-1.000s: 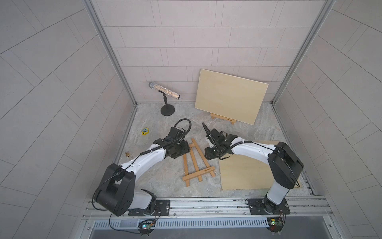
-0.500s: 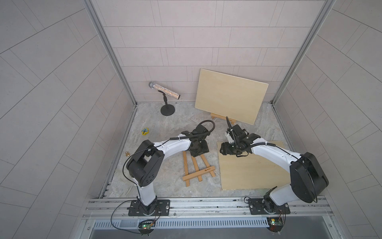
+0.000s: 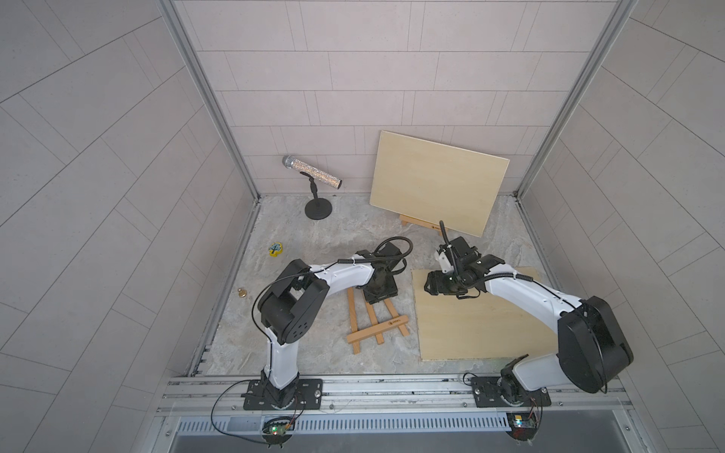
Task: Disassemble the easel
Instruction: Move the easel to the center of the board.
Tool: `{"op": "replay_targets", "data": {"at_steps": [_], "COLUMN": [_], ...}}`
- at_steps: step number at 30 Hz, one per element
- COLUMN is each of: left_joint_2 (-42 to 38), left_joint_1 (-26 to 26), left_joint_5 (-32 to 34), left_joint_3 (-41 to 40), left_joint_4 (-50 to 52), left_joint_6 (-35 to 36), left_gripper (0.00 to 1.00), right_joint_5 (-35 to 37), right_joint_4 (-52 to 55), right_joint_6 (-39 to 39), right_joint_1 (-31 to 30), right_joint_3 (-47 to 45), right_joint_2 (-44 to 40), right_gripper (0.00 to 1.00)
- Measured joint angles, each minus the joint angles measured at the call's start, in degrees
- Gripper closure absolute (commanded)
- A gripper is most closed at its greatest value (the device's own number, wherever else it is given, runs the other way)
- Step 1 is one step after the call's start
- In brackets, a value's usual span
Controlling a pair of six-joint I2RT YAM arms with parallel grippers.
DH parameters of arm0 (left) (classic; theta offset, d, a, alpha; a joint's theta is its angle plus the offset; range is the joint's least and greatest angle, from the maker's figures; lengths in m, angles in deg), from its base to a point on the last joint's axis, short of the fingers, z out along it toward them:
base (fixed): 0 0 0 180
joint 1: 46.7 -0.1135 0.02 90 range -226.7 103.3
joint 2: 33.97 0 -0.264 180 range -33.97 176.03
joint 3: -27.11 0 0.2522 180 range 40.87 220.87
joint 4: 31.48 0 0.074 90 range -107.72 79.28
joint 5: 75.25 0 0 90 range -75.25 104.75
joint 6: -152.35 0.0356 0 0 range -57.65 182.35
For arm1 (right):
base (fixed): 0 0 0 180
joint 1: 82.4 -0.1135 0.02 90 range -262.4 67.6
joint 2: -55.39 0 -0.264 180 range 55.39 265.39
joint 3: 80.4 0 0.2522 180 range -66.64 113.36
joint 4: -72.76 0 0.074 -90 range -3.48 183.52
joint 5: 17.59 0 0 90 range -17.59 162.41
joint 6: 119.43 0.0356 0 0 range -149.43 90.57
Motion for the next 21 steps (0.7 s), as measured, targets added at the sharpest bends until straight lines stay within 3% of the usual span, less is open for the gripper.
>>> {"op": "replay_targets", "data": {"at_steps": [7,11,21], "left_joint_2": [-1.46,-4.44,-12.28], "left_joint_1": [-0.7,-3.37,-19.28], "left_joint_5": [1.81,3.04,5.35], "left_joint_3": [-0.87,-3.67,-13.35], "left_joint_4": [3.21,4.63,11.1], "left_joint_6": [1.11,2.43,13.16], "left_gripper": [0.82,0.9,0.99], "right_joint_5": [-0.2,-0.35,-1.05], "right_joint_4": [-0.11,-0.5,-1.4], "right_joint_6": [-0.13,-0.09,0.57], "right_joint_1": [0.24,0.24,0.24], "right_joint_3": [0.0,0.0,0.0], "right_joint_2": [-0.04,-0.04,-0.42], "right_gripper": [0.33,0.33,0.33]}}
